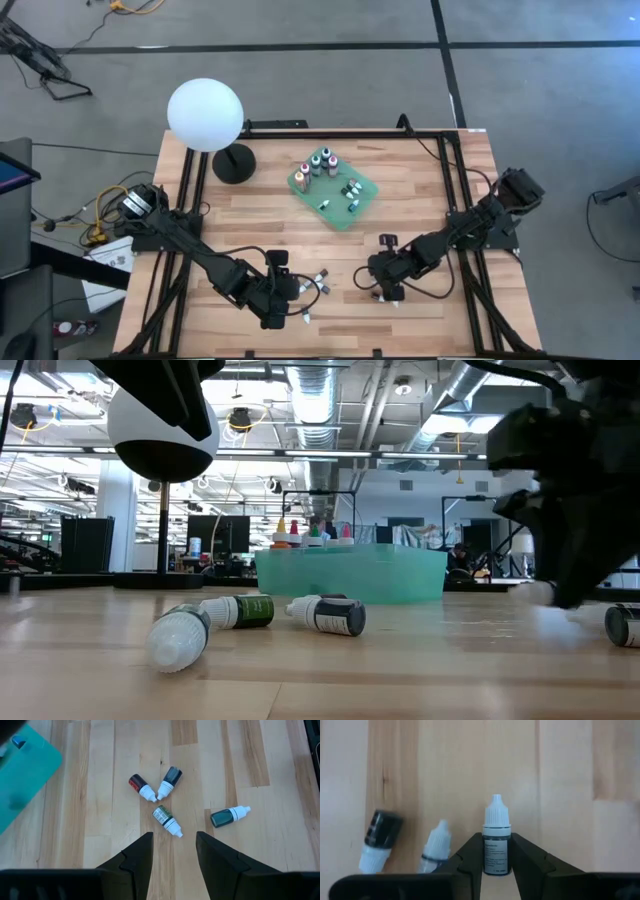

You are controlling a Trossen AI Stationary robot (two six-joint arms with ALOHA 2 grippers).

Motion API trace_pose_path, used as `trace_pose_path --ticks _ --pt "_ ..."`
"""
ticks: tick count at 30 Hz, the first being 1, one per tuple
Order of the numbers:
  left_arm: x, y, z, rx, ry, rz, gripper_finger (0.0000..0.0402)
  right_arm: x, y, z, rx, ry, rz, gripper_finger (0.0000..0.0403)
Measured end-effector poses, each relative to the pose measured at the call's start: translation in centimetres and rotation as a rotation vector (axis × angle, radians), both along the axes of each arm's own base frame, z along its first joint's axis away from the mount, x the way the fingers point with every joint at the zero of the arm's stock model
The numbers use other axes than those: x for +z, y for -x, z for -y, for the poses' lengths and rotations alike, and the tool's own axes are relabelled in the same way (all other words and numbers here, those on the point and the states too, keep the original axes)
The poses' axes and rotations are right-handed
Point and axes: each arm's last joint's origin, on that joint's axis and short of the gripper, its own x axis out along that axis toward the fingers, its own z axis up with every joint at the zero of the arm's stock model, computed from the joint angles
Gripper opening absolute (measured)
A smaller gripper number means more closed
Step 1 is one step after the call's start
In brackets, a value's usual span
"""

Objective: Pick & Place food coloring
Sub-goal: Put the small brown food coloring bottle into the green bin

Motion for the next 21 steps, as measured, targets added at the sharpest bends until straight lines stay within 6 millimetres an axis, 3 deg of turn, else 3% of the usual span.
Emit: trace_pose_path --ticks 11,21 --pt "0.0 0.0 0.0 0.000 -0.001 0.000 0.0144 3.2 -3.0 2.2 0.023 0.100 0.026 0.0081" --pt "0.0 0.0 0.0 -0.001 -0.001 -0.001 0.0143 7.2 -5.0 5.8 -0.042 0.303 -0.016 0.0082"
